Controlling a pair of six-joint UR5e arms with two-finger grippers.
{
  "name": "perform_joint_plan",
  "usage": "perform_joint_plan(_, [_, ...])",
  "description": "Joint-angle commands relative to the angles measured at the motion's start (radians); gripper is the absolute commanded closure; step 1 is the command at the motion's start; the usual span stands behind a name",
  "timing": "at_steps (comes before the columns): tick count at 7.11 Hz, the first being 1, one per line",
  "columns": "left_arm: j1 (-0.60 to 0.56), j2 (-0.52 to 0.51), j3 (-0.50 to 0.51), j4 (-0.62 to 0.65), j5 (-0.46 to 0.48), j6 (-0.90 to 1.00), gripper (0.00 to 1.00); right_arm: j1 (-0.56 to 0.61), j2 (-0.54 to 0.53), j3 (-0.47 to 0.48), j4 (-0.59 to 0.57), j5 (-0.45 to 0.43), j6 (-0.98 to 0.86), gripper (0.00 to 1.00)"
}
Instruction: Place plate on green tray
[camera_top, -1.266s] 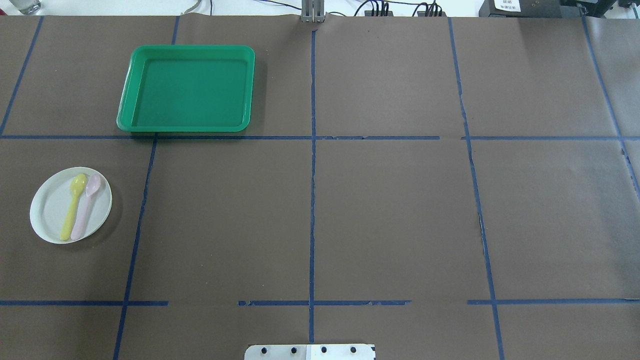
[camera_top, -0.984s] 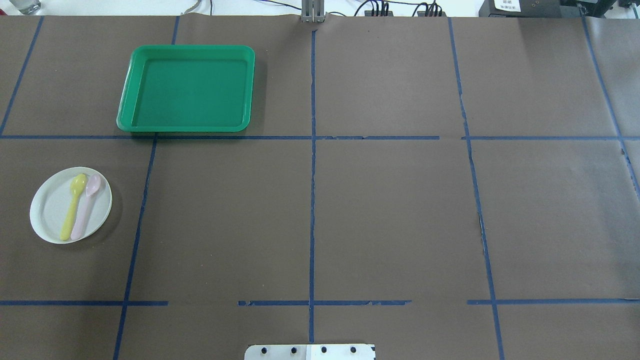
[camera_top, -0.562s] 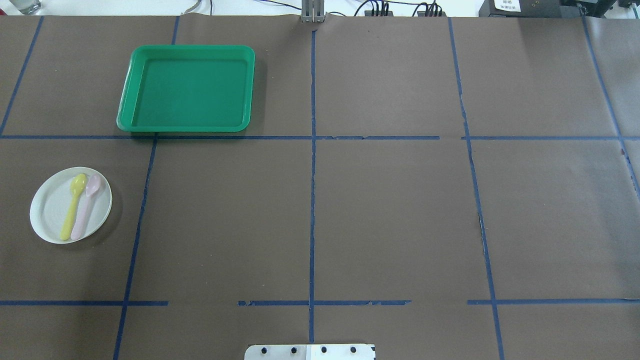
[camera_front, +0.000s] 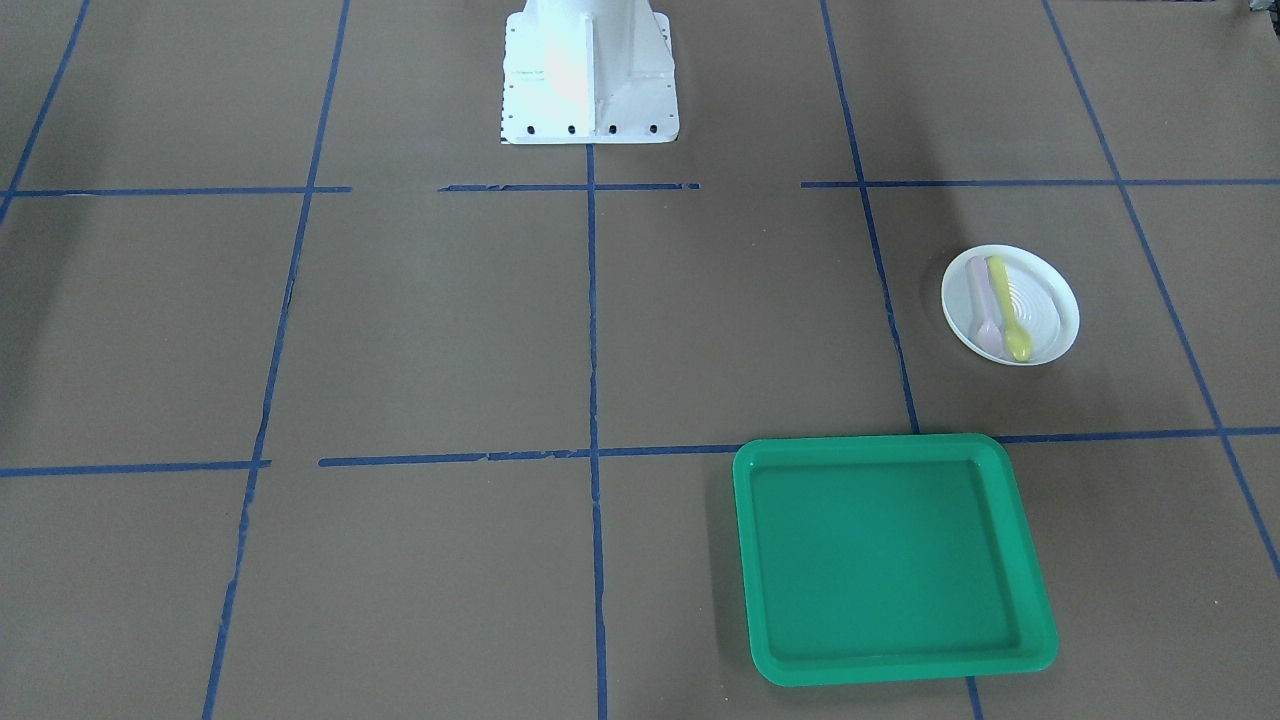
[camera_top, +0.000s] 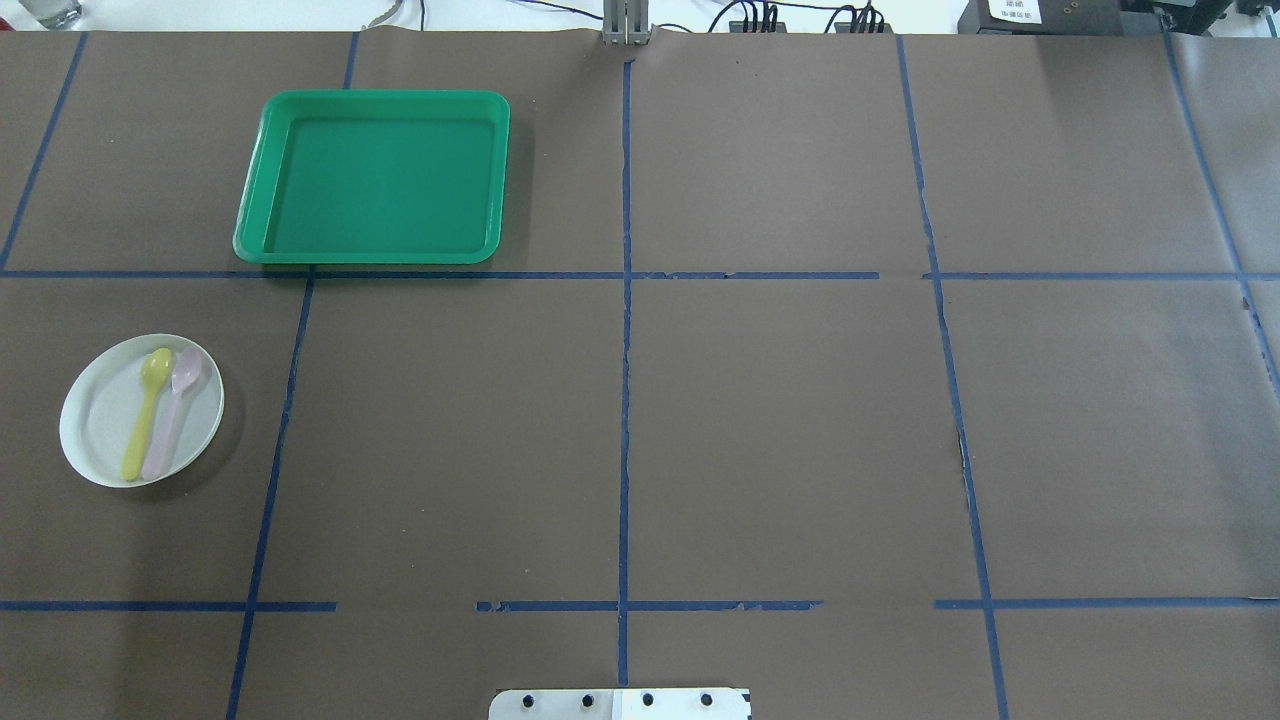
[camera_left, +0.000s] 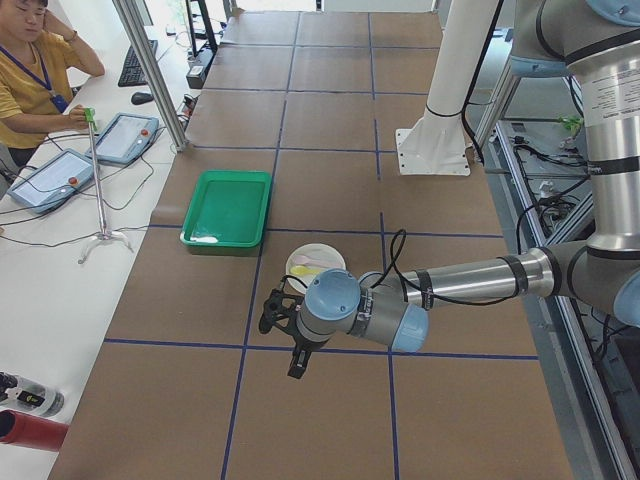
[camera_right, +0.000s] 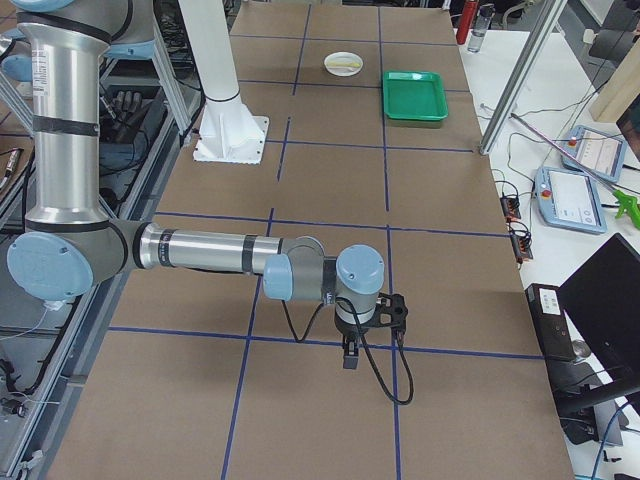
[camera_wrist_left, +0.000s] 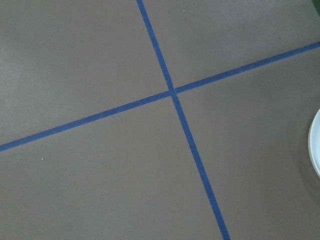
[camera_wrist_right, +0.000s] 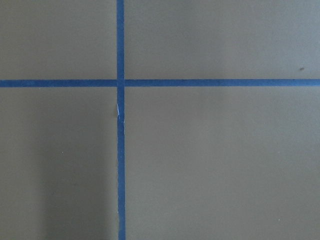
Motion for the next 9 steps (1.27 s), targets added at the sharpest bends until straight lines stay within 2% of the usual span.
perform_joint_plan(1, [0.116, 0.003, 0.033, -0.102, -0.001, -0.257, 0.00, 0.000, 0.000, 0.000, 0.000, 0.000, 0.000, 0.00])
perform_joint_plan(3, [0.257, -0.032, 0.035, -0.114, -0.001, -0.456, 0.00, 0.000, 0.000, 0.000, 0.000, 0.000, 0.000, 0.00])
perform_joint_plan(6, [0.449, -0.181, 0.092, -0.114, 0.007, -0.685, 0.00, 0.000, 0.000, 0.000, 0.000, 0.000, 0.000, 0.00])
perform_joint_plan(9, [0.511, -0.195, 0.106, -0.116, 0.012, -0.704, 0.02, 0.000, 0.000, 0.000, 0.000, 0.000, 0.000, 0.00])
